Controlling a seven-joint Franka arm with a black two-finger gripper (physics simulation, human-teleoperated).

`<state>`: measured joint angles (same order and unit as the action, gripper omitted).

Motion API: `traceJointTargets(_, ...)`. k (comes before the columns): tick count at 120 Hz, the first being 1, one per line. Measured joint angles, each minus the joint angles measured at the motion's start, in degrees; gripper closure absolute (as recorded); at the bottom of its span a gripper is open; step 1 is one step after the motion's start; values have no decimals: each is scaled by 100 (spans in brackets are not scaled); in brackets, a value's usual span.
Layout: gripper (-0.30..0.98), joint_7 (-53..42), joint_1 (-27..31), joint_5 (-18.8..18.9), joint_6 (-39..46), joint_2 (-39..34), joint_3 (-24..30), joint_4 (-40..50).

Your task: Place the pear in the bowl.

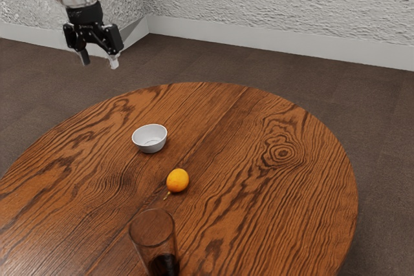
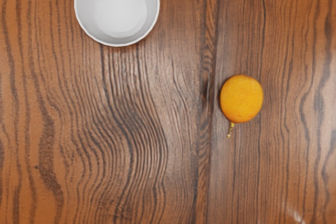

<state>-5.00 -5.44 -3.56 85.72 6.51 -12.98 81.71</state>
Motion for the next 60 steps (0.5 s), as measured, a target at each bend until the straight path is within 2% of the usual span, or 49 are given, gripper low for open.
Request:
traceJointTargets(15,2,8,-42,35,188,109,43,50)
traceJointTargets(36,2,189,-198,119,410,840,49,205)
traceJointTargets(60,2,618,-746,98,1157,1387,58,871)
